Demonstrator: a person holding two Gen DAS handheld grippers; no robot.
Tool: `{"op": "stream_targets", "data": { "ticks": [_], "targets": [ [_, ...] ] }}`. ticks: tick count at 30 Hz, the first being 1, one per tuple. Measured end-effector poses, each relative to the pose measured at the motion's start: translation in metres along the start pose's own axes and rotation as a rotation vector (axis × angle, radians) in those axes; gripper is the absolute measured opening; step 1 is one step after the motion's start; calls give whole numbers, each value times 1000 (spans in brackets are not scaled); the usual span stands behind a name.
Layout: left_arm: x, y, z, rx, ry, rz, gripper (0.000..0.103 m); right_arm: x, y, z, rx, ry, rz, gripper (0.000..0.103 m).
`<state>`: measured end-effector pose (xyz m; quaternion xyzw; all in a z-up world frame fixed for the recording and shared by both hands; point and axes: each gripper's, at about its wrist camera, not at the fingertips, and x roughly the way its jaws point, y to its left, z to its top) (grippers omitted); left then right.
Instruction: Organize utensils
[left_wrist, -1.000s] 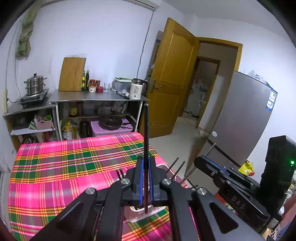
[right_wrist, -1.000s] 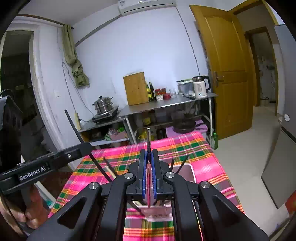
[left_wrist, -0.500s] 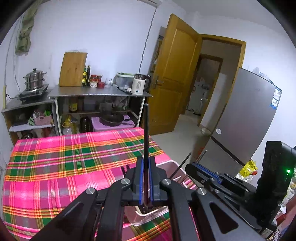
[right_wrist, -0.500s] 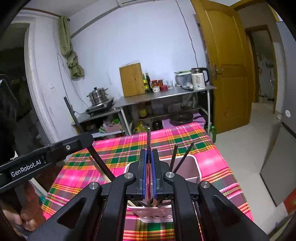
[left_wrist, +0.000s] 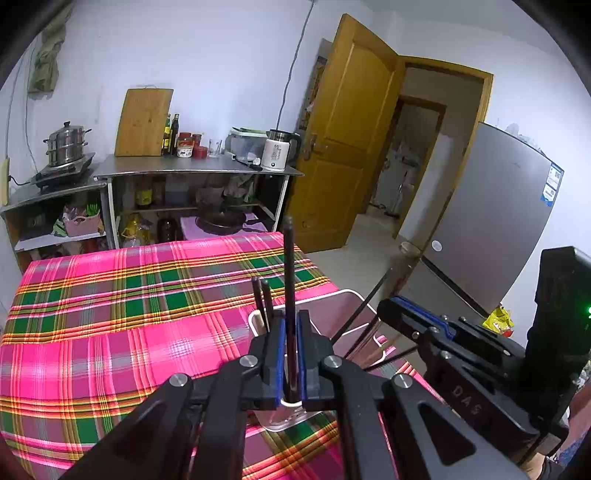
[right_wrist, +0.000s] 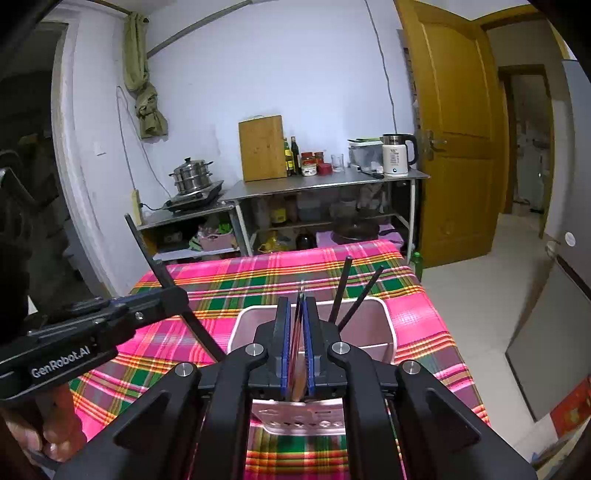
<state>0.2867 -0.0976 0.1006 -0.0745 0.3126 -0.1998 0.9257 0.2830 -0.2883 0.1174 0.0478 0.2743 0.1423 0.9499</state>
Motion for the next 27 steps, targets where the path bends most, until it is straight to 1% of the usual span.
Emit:
{"op": "stream_targets", "data": {
  "ticks": [2, 6, 8, 10, 16, 22, 24, 25, 26, 27],
  "targets": [
    [0, 1, -1, -3, 1, 5, 5, 0, 0, 0, 1, 5, 5, 11],
    [-5, 1, -2, -11, -6, 4, 6, -4, 1, -2, -1, 4, 2, 13],
    [-10, 1, -2, -9, -12, 8, 7, -7, 1, -2, 0, -3, 6, 16],
    [-13, 0, 0, -7, -16, 8, 10, -12, 1, -2, -1, -9, 4, 17],
    [-31, -3, -5, -5, -36, 9, 12, -29, 0, -6, 5, -25, 8, 18],
    [-48, -5, -23, 4, -45, 27, 13, -46, 2, -20, 13, -23, 12, 19],
    [-54, -5, -33, 2, -45, 32, 13, -52, 3, -28, 20, -19, 17, 22],
    [-57, -5, -39, 1, -42, 36, 13, -56, 3, -32, 23, -17, 20, 25],
    [-60, -6, -44, 1, -44, 52, 13, -58, 5, -35, 25, -16, 22, 28],
    [-63, -8, -49, 3, -48, 63, 13, -62, 6, -41, 23, -14, 22, 29]
  ]
}}
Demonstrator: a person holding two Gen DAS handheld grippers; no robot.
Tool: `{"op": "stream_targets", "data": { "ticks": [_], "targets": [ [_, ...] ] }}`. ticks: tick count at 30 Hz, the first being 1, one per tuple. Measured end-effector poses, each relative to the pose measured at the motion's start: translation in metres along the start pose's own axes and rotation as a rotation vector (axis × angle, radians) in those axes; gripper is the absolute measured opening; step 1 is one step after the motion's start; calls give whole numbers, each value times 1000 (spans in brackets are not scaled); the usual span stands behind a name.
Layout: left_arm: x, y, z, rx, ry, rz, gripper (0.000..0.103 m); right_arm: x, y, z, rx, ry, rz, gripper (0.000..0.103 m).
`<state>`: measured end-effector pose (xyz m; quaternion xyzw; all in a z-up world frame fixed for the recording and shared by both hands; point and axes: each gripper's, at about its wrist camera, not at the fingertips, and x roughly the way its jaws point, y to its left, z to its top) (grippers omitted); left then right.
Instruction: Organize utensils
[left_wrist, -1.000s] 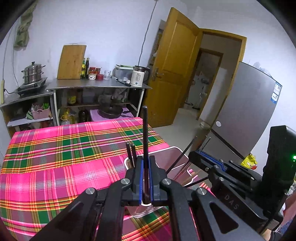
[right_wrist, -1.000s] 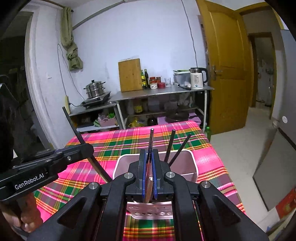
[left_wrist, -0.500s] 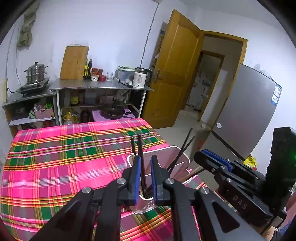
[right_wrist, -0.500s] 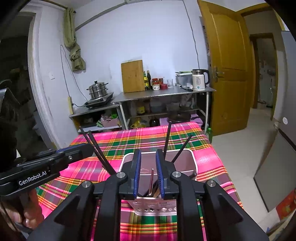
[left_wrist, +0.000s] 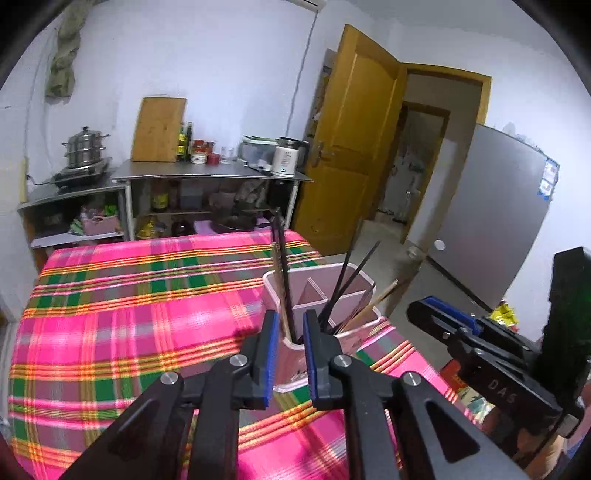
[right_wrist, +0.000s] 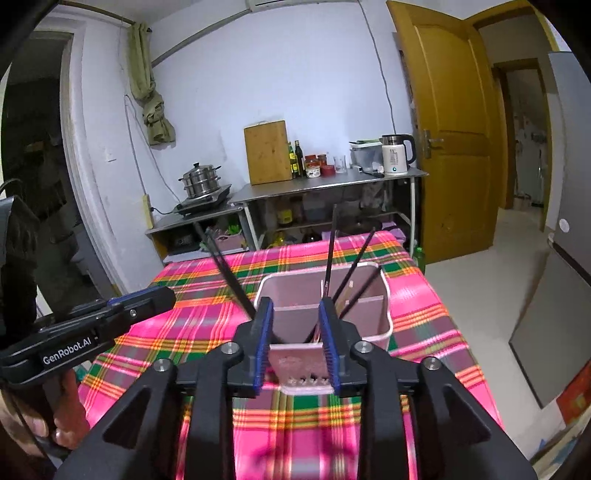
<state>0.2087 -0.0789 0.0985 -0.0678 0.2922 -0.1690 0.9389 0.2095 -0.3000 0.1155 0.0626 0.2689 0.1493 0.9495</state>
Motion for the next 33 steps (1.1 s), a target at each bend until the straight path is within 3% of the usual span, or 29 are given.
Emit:
{"op": "stream_targets", "data": {
  "ticks": [19, 33],
  "targets": [
    [-59, -8, -99, 32, 15, 73, 13, -54, 38, -80, -79, 46, -19, 30],
    [-85, -10, -142, 26, 17, 93, 13, -73, 45, -118, -67, 92, -26, 30]
  ]
}}
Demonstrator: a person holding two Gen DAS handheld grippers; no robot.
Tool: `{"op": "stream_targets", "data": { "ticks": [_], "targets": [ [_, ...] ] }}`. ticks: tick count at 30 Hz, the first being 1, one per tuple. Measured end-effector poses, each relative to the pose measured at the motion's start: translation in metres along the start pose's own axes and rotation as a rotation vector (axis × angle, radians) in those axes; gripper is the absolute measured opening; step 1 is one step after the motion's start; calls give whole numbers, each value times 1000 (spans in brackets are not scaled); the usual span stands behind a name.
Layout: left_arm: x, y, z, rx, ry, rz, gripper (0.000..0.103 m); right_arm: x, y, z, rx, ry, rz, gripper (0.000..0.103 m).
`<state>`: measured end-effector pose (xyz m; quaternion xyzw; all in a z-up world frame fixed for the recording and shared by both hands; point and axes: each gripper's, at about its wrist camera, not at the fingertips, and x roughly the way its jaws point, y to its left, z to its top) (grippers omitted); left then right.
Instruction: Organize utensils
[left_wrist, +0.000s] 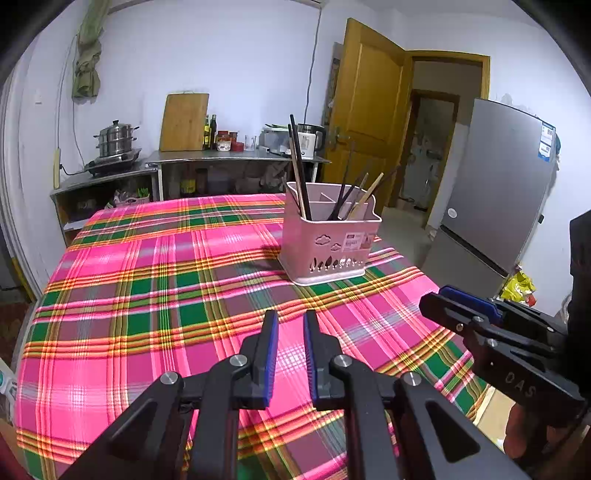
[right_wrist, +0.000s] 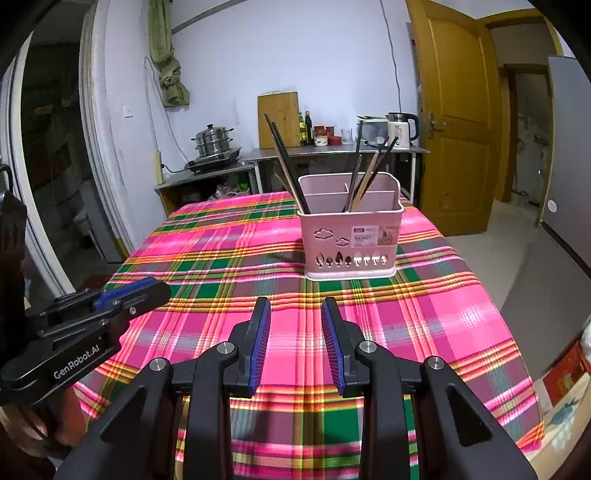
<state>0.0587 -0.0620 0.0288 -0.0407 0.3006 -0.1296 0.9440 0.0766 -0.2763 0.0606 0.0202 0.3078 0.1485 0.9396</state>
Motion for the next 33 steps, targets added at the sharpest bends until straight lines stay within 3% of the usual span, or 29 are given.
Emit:
{"op": "stream_targets", "data": {
  "ticks": [33],
  "targets": [
    [-5, -4, -8, 5, -9, 22, 13, -7, -4, -7, 10, 6, -23, 30]
  ]
}}
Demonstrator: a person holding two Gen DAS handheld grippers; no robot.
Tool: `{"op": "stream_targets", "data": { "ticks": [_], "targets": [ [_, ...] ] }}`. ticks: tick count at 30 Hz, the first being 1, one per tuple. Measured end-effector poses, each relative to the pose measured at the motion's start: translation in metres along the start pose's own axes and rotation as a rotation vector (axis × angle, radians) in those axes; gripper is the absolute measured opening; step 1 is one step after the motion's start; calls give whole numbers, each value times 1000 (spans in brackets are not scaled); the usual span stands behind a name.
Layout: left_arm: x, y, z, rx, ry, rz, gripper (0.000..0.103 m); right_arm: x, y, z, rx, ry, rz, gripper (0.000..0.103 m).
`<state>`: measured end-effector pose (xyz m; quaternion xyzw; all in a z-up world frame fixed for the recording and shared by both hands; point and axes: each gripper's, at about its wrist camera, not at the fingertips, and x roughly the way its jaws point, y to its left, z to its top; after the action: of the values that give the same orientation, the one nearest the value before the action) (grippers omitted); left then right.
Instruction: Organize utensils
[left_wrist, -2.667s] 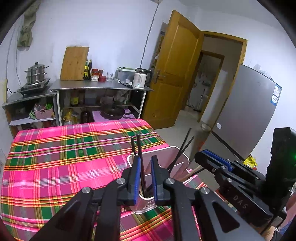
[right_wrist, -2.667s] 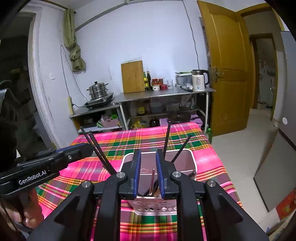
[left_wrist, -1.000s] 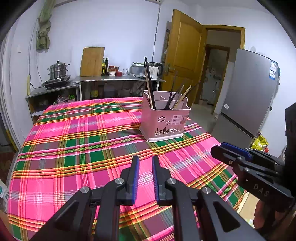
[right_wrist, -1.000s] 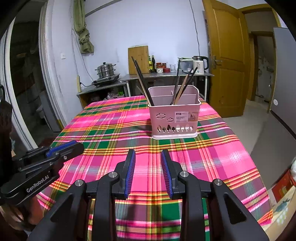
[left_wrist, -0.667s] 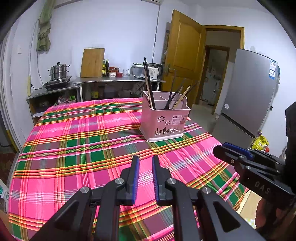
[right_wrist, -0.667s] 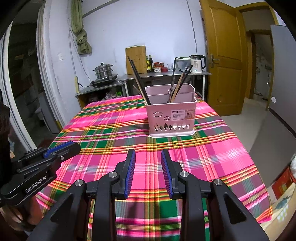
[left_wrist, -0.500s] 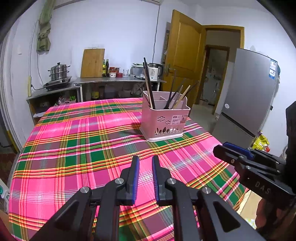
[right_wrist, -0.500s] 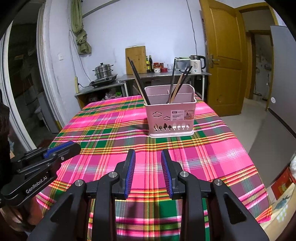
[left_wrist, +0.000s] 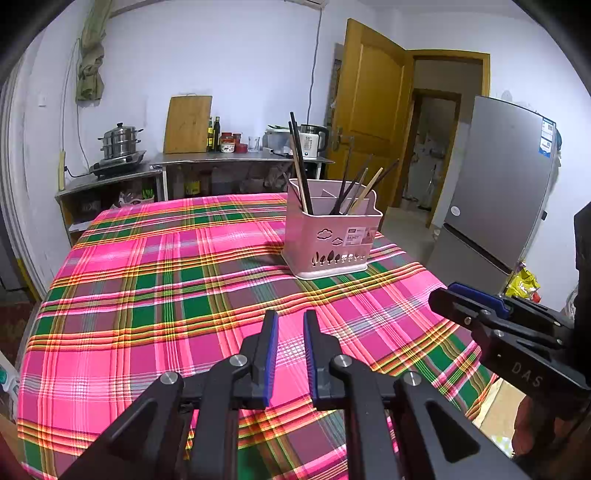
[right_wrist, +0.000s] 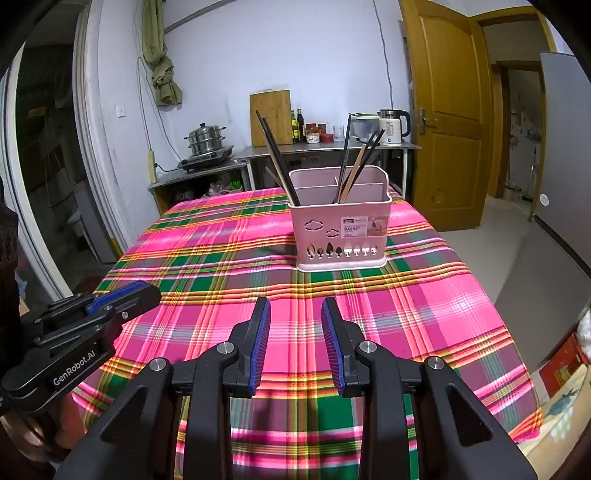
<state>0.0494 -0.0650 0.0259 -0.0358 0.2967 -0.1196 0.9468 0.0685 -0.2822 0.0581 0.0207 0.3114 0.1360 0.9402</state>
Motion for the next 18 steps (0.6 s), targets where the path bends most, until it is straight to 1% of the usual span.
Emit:
{"op": "stream_targets", "data": {
  "ticks": [18],
  "targets": [
    [-1, 0, -4, -2, 5, 10, 13, -1, 4, -3, -1, 4, -2, 30]
  ]
}}
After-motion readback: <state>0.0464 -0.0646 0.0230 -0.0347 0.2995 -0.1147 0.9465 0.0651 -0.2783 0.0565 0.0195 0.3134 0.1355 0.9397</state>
